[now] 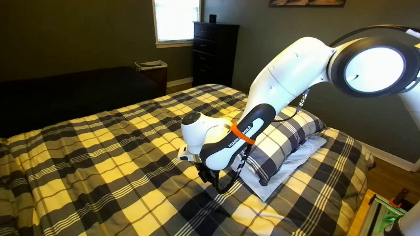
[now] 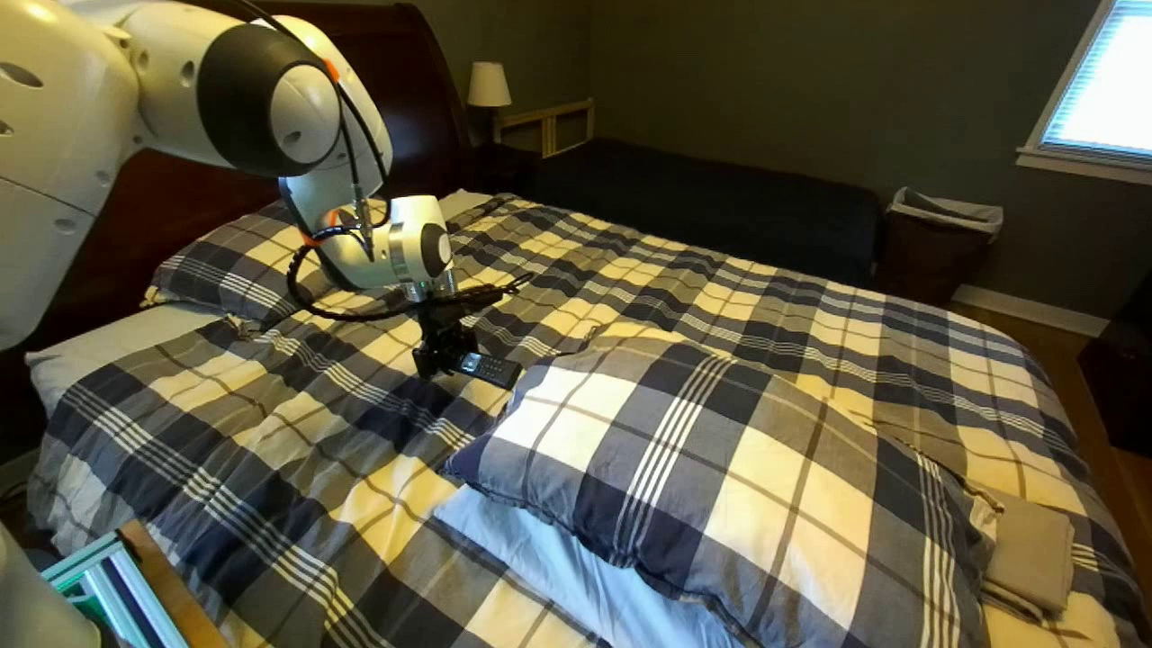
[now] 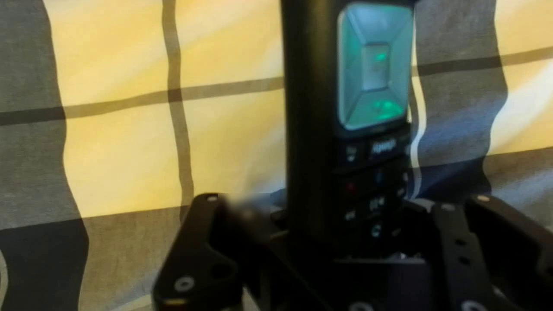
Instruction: Pull out the object from under the pillow
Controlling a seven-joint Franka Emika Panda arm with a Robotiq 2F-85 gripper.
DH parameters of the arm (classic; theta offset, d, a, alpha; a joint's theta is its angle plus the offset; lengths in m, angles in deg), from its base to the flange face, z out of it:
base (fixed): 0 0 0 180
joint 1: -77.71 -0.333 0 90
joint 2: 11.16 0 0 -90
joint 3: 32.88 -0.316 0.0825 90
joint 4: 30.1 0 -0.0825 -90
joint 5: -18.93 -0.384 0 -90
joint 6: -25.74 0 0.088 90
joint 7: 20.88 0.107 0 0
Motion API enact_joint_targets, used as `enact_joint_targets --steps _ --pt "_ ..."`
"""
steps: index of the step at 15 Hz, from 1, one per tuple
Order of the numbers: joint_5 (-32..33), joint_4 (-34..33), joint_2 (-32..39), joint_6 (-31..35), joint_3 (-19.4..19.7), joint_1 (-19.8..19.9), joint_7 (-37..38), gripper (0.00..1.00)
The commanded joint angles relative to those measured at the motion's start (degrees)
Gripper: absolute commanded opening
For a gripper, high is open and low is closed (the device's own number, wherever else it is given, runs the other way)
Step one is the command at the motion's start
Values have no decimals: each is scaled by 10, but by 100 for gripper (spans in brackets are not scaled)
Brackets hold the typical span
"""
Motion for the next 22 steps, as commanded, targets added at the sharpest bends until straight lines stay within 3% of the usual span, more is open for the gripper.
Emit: enact_joint_targets --steps 1,5,7,16,22 --pt "-24 -11 12 -3 -13 2 -1 2" --pt "-29 -13 19 -2 -16 1 -3 2" --pt "-31 -14 21 0 -17 2 -4 32" --pt "-47 -6 8 10 -21 15 -3 98" --pt "-70 43 -75 23 -22 40 8 100"
